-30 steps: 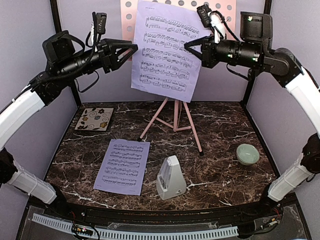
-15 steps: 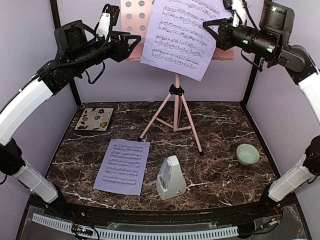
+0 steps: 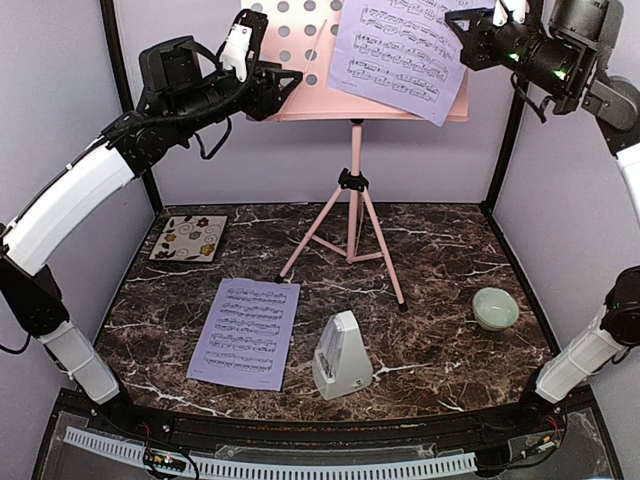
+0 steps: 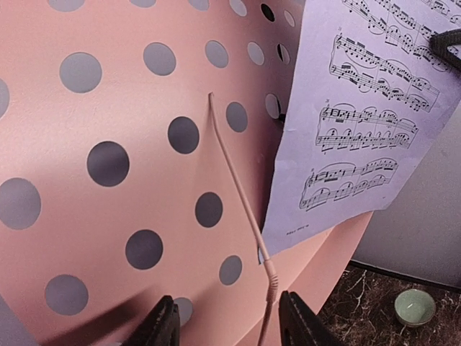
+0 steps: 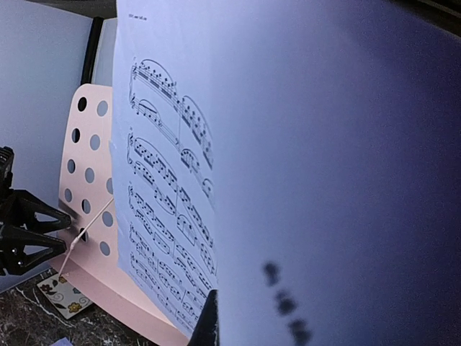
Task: Set up the instrument practice props
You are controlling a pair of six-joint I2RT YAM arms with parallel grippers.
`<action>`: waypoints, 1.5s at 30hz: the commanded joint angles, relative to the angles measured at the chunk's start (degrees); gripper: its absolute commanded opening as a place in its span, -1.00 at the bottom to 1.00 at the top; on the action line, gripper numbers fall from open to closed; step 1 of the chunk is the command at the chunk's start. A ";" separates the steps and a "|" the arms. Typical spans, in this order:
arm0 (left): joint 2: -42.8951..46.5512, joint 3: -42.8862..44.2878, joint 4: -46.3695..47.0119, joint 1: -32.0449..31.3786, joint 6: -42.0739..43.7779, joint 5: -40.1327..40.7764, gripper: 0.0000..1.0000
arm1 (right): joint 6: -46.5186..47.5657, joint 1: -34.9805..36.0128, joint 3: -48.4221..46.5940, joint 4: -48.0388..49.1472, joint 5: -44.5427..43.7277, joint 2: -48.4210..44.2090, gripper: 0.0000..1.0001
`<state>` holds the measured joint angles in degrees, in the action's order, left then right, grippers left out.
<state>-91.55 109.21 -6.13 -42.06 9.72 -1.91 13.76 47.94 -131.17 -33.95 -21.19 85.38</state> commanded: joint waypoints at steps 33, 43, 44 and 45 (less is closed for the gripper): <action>-5.46 3.42 17.72 -0.74 -4.51 -1.25 -1.00 | 4.91 -0.37 8.77 14.04 -7.75 0.45 -1.00; -2.62 -5.20 27.93 -0.78 0.04 -3.69 -1.00 | 1.96 -0.34 8.90 19.15 -3.61 2.06 -1.00; -2.77 -5.29 27.84 -0.74 0.46 -4.16 -1.00 | 1.54 -0.33 8.11 19.32 -3.19 2.66 -1.00; -2.87 -5.27 27.91 -0.74 0.62 -4.63 -1.00 | 1.17 -0.38 7.44 19.55 -2.81 3.28 -1.00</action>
<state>-97.30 104.81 16.86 -42.72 8.78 -4.67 17.30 47.94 -121.12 -18.90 -26.04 87.24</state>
